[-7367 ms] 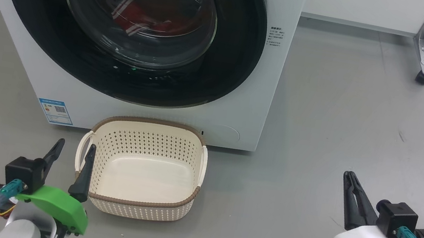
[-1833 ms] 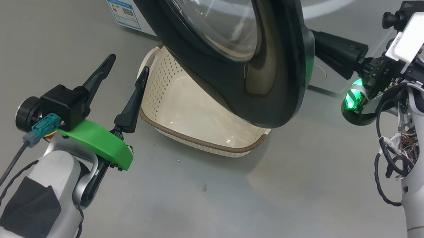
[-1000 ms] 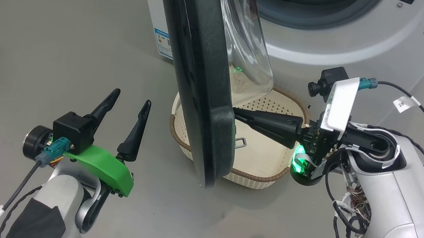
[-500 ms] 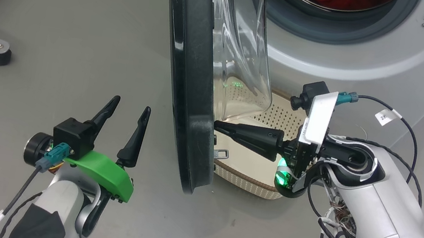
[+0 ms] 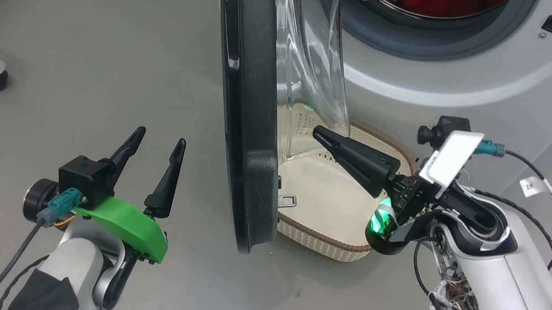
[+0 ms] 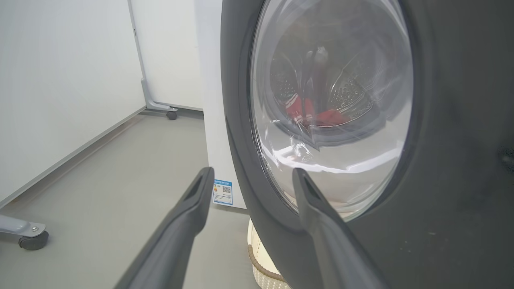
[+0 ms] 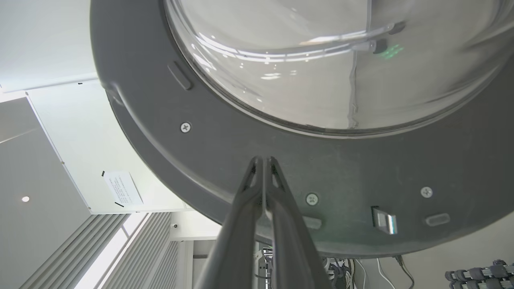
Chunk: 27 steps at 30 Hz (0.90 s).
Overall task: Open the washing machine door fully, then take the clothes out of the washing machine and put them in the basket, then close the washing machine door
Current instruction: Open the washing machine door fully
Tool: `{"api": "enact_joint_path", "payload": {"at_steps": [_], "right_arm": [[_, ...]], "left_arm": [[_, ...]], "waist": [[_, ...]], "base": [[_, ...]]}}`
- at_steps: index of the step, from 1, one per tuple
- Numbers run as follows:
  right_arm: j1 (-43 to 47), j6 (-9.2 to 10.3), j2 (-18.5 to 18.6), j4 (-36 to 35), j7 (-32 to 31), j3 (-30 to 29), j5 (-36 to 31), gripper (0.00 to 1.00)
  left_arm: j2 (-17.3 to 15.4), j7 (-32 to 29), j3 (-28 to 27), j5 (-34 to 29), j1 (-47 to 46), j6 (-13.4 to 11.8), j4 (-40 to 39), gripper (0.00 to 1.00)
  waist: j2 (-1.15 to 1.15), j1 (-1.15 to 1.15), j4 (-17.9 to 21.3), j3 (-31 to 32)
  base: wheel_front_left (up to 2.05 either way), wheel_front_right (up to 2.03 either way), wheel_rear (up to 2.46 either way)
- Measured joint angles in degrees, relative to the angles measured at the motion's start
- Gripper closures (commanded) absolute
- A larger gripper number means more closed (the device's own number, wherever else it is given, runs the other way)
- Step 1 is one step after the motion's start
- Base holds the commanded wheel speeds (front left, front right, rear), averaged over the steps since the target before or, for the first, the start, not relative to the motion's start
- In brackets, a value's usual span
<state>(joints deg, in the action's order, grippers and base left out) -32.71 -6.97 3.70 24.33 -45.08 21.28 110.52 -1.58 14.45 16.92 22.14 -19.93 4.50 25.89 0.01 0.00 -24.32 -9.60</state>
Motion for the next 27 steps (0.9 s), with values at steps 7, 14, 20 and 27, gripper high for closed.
{"api": "enact_joint_path", "payload": {"at_steps": [7, 14, 20, 27], "right_arm": [[4.17, 0.0, -0.11, -2.57, 6.38, -2.42, -1.85, 0.0], [7.97, 0.0, 0.22, -5.83, 16.39, -5.64, -12.15, 0.0], [11.09, 0.0, 4.01, -8.67, 26.68, -5.47, -25.52, 0.0], [12.31, -0.01, 7.81, -11.84, 39.18, -1.04, -42.99, 0.0]], "left_arm": [[-0.01, 0.0, -0.8, 0.02, 1.52, -0.68, 0.08, 0.0], [-0.02, 0.0, -0.92, 0.02, 2.05, -0.69, 0.07, 0.0], [-0.02, 0.0, -1.05, 0.47, 2.26, -0.75, 0.13, 0.0], [-0.04, 0.0, -1.21, 0.53, 2.62, -0.77, 0.18, 0.0]], "waist": [[0.0, 0.0, 1.27, 1.0], [0.0, 0.0, 2.24, 1.5], [0.0, 0.0, 2.44, 1.95], [0.0, 0.0, 2.66, 2.51]], "base": [[0.0, 0.0, 0.0], [0.0, 0.0, 0.0], [0.0, 0.0, 0.0], [0.0, 0.0, 0.0]]}}
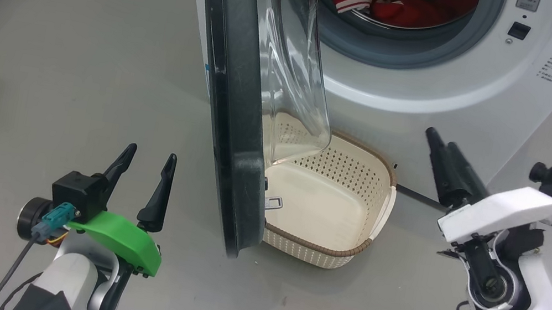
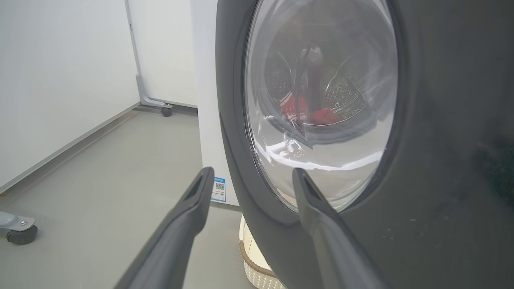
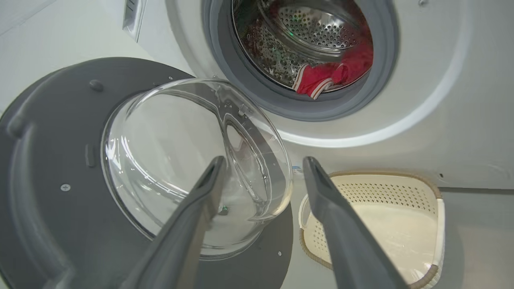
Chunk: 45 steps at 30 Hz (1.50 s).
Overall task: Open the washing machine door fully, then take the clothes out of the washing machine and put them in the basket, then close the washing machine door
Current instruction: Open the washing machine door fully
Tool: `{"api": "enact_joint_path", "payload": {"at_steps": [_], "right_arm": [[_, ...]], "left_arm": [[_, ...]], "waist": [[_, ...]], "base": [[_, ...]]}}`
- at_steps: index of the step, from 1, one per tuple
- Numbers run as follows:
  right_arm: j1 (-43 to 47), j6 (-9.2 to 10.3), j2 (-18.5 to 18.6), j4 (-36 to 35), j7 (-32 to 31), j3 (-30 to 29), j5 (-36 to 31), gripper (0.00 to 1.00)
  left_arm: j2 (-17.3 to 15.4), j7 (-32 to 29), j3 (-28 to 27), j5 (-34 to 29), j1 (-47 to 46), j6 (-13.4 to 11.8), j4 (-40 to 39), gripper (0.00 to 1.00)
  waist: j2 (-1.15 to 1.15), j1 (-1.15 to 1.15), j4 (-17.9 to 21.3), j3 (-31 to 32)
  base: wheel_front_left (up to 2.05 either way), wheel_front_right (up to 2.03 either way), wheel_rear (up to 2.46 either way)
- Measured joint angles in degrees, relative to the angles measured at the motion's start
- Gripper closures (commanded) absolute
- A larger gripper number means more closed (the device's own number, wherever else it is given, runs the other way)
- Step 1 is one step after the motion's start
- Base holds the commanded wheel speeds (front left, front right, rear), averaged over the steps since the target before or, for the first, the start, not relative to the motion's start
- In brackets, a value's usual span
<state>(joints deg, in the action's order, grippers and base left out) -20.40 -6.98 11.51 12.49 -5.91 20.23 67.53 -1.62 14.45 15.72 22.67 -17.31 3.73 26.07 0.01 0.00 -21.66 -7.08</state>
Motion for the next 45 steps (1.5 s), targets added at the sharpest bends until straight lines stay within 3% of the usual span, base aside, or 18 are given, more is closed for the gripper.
{"api": "enact_joint_path", "payload": {"at_steps": [9, 11, 15, 21, 26, 45], "right_arm": [[1.15, 0.08, 5.53, 3.57, 17.82, 2.24, -21.37, 0.0], [1.64, 1.93, 6.33, 5.14, 22.12, 3.64, -27.18, 0.0], [2.21, 5.17, 6.45, 6.87, 21.61, 5.19, -32.38, 0.0], [3.33, 8.66, 5.05, 8.47, 20.91, 5.94, -35.98, 0.0], [4.19, 10.17, 3.01, 8.82, 20.84, 5.44, -36.75, 0.0], [5.7, 11.18, -0.31, 7.17, 20.84, 0.88, -42.22, 0.0]], "left_arm": [[-0.01, -0.01, 0.09, 0.0, 0.65, -0.26, 0.23, 0.0], [-0.05, -0.01, 0.08, 0.0, 0.96, -0.38, 0.4, 0.0], [-0.16, -0.01, 0.09, -0.01, 1.28, -0.38, 0.52, 0.0], [-0.35, -0.01, 0.11, -0.01, 1.91, -0.4, 0.59, 0.0], [-0.38, -0.01, 0.12, -0.01, 2.01, -0.4, 0.59, 0.0], [-0.4, -0.01, 0.29, 0.0, 2.07, -0.41, 0.4, 0.0]], "waist": [[0.0, 0.0, -0.07, 0.93], [0.0, 0.0, -0.05, 1.45], [0.0, 0.0, 0.02, 2.02], [0.0, 0.0, 0.27, 2.42], [0.0, 0.0, 0.58, 2.42], [-0.01, 0.0, 0.82, 1.76]], "base": [[0.0, 0.0, 0.0], [0.0, 0.0, 0.0], [0.0, 0.0, 0.0], [0.0, 0.0, 0.0], [0.0, 0.0, 0.0], [0.0, 0.0, 0.0]]}}
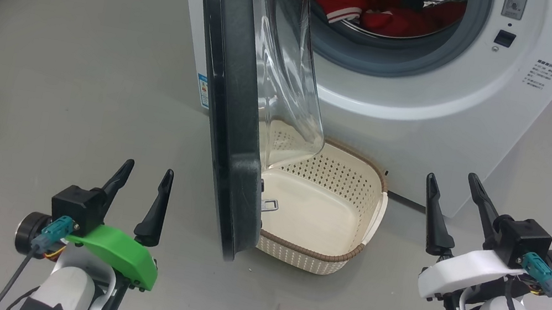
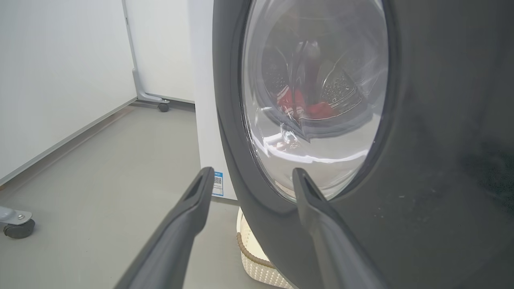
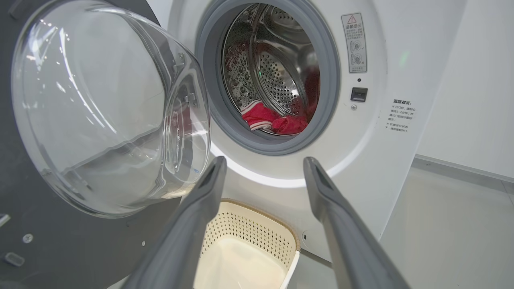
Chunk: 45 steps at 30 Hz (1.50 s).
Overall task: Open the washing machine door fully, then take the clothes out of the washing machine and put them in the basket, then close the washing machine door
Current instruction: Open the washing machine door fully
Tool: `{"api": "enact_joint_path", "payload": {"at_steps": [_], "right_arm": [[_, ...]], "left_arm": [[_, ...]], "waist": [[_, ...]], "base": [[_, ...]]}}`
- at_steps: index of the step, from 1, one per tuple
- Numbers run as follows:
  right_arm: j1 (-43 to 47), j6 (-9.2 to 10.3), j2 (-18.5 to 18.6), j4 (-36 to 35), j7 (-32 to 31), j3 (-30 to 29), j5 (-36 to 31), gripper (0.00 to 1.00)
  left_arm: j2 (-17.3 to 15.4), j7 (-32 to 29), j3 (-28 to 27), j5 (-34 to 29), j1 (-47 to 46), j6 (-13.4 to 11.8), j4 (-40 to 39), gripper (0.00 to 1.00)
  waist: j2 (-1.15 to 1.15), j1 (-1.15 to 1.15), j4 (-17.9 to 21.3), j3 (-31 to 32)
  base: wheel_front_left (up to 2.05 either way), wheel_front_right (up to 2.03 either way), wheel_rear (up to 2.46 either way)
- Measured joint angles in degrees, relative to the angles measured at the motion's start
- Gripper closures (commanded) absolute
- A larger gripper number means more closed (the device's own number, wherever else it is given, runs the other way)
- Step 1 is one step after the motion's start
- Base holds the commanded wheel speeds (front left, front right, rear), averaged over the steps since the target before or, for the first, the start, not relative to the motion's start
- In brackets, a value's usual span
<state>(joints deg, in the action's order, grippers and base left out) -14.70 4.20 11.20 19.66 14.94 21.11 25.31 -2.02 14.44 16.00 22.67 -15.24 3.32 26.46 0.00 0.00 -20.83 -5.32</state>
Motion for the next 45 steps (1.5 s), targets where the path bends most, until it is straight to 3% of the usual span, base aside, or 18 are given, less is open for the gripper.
{"api": "enact_joint_path", "payload": {"at_steps": [4, 5, 6, 7, 8, 27, 39, 45], "right_arm": [[0.01, 0.0, -0.44, -0.11, 0.0, -0.67, -0.53, 0.0], [0.02, 0.0, -0.49, -0.18, 0.0, -0.82, -0.8, 0.0], [0.04, 0.0, -0.56, -0.19, 0.0, -0.99, -0.93, 0.0], [0.09, -0.01, -0.63, -0.2, 0.0, -1.16, -1.02, 0.0], [0.16, -0.01, -0.68, -0.21, 0.0, -1.37, -1.2, 0.0], [1.13, -0.62, -2.11, -0.44, 0.0, -4.21, -4.42, 0.0], [1.26, -1.79, -2.86, -0.34, 0.0, -5.25, -5.82, 0.0], [1.3, -2.43, -3.86, -0.25, 0.0, -5.45, -6.78, 0.0]], "left_arm": [[0.0, -0.01, 0.11, 0.01, 0.01, 0.0, -0.03, 0.0], [0.0, -0.01, 0.15, 0.02, 0.01, 0.0, -0.03, 0.04], [0.0, -0.01, 0.22, 0.02, 0.02, 0.0, -0.03, 0.35], [0.0, -0.01, 0.31, 0.02, 0.02, 0.0, -0.05, 0.79], [0.0, -0.01, 0.41, 0.02, 0.02, 0.0, -0.09, 1.0], [-0.55, -0.02, -0.27, -0.1, -0.07, -0.33, -4.69, 1.0], [-1.05, 0.25, -3.42, -3.63, -5.76, -1.16, -24.77, 1.0], [-0.79, 0.33, 0.31, -4.6, -6.32, 0.85, -33.98, 1.0]], "waist": [[0.0, 0.0, 0.02, -0.13], [0.0, 0.0, 0.03, -0.17], [0.0, 0.0, 0.03, -0.2], [0.0, 0.0, 0.02, -0.23], [0.0, 0.0, 0.01, -0.26], [0.0, 0.0, -0.82, -0.74], [0.0, 0.0, -1.39, -0.92], [0.0, 0.0, -1.27, -0.85]], "base": [[0.0, 0.0, 0.0], [0.0, 0.0, 0.0], [0.0, 0.0, 0.0], [0.0, 0.0, 0.0], [0.0, 0.0, 0.0], [0.0, 0.0, 0.0], [0.0, 0.0, 0.0], [0.0, 0.0, 0.0]]}}
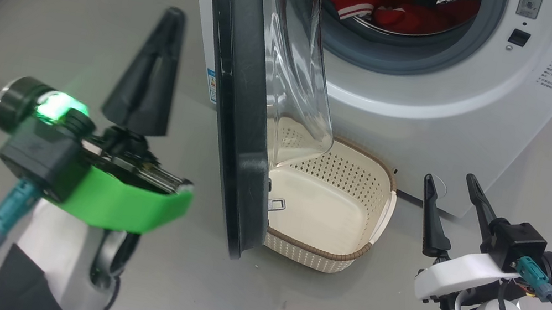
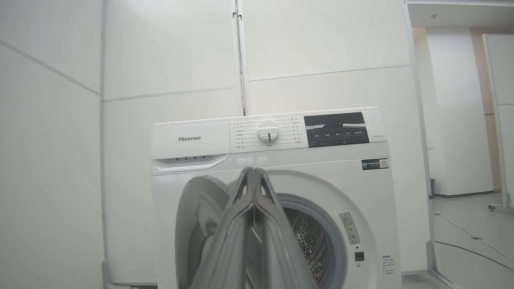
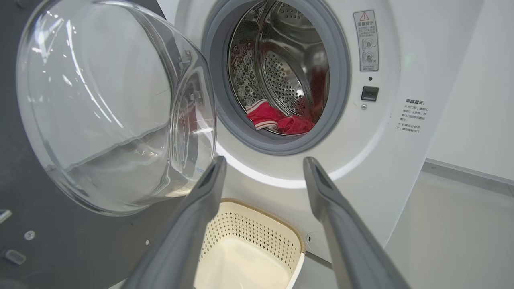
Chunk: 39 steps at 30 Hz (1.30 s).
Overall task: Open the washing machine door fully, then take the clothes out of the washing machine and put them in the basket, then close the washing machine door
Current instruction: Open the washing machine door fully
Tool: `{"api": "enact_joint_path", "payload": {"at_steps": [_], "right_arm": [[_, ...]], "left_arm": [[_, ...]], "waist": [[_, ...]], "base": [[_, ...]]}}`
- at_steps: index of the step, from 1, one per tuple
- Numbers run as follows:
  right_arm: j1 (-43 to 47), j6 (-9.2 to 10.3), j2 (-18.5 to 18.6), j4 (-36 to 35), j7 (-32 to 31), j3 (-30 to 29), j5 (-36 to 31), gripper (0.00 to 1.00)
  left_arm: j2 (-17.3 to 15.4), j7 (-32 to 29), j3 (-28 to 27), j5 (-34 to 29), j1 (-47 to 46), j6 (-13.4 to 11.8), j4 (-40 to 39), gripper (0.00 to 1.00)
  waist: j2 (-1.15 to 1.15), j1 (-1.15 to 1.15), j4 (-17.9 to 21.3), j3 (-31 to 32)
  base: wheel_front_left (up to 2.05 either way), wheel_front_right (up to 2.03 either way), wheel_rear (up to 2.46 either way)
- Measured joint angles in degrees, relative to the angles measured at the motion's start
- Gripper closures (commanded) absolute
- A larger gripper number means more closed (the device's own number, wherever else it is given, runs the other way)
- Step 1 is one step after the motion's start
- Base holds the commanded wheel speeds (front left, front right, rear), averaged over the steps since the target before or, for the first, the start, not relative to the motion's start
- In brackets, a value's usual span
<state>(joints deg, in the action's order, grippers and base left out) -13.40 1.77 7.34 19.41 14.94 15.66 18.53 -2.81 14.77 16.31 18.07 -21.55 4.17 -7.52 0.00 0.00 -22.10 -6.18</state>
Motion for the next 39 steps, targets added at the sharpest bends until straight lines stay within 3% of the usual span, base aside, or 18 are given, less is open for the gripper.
{"api": "enact_joint_path", "payload": {"at_steps": [11, 13, 18, 27, 39], "right_arm": [[0.42, -1.19, -0.66, 0.73, 0.0, -0.35, -1.03, 0.0], [0.52, -1.23, -1.0, 0.9, 0.0, -0.55, -1.05, 0.0], [0.71, -1.7, -1.42, 1.31, 0.0, -0.74, -1.47, 0.0], [0.73, -2.22, -1.89, 1.41, 0.0, -1.46, -1.71, 0.0], [0.72, -2.69, -2.15, 1.46, 0.0, -2.55, -2.58, 0.0]], "left_arm": [[0.29, -0.16, 16.7, 3.83, 2.23, 2.58, -4.75, 1.0], [0.22, -1.72, 21.25, 5.95, 3.92, 2.7, -4.82, 1.0], [0.18, -4.86, 26.71, 9.57, 6.58, 2.7, -4.01, 1.0], [-0.44, -10.39, 26.84, 12.15, 11.03, 2.63, 1.54, 1.0], [-2.99, -11.7, 21.84, 10.57, 11.8, -0.89, 6.39, 1.0]], "waist": [[0.0, 0.0, 0.84, 0.17], [0.0, 0.0, 1.17, 0.23], [0.0, 0.0, 1.64, 0.25], [0.0, 0.0, 2.13, -0.05], [0.0, 0.0, 2.09, -0.88]], "base": [[0.0, 0.0, 0.0], [0.0, 0.0, 0.0], [0.0, 0.0, 0.0], [0.0, 0.0, 0.0], [0.0, 0.0, 0.0]]}}
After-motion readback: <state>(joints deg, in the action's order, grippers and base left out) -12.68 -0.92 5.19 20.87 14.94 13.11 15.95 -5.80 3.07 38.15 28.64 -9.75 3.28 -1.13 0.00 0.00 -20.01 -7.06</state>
